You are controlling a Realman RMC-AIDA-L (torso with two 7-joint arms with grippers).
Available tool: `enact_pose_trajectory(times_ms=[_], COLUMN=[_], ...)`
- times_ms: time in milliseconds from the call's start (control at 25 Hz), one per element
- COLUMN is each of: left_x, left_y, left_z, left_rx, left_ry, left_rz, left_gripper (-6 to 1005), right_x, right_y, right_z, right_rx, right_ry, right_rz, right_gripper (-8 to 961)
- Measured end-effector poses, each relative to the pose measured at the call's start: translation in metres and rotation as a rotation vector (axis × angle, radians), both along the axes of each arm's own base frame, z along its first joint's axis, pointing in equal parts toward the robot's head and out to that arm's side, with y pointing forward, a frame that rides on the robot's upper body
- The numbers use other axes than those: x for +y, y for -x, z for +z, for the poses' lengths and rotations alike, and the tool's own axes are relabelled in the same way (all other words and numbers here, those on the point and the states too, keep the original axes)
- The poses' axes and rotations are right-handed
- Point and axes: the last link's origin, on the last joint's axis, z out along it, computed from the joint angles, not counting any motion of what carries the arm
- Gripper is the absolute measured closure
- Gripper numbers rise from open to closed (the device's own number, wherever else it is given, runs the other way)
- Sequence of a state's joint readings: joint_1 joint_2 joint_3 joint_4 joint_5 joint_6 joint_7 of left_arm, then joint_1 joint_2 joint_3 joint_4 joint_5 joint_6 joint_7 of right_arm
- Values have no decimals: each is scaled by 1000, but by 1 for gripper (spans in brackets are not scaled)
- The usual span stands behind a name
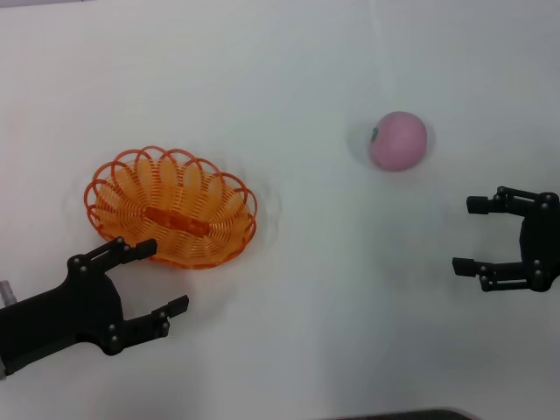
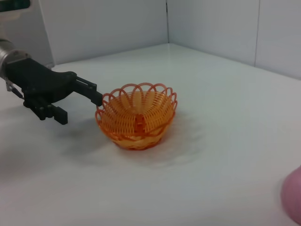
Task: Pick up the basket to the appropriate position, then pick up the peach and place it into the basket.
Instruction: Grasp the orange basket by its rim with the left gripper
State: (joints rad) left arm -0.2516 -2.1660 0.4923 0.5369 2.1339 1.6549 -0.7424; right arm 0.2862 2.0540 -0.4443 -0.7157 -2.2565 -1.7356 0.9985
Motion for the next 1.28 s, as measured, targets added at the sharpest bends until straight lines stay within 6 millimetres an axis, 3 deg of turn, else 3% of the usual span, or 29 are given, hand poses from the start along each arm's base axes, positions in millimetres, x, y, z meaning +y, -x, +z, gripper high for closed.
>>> enact_pose_trajectory(times_ms=[600, 1280], left_x=[1, 55], left_y=[-1, -16], left_z=[3, 48], left_rx=[-41, -331], left_ry=[-19, 217], left_rz=[34, 540], left_gripper=[174, 204], right_x=[1, 2], right_y=[1, 2], right_z=[-2, -2], right_rx=[5, 8], right_ry=[-2, -6], right_rz=[7, 3], right_gripper=[25, 25])
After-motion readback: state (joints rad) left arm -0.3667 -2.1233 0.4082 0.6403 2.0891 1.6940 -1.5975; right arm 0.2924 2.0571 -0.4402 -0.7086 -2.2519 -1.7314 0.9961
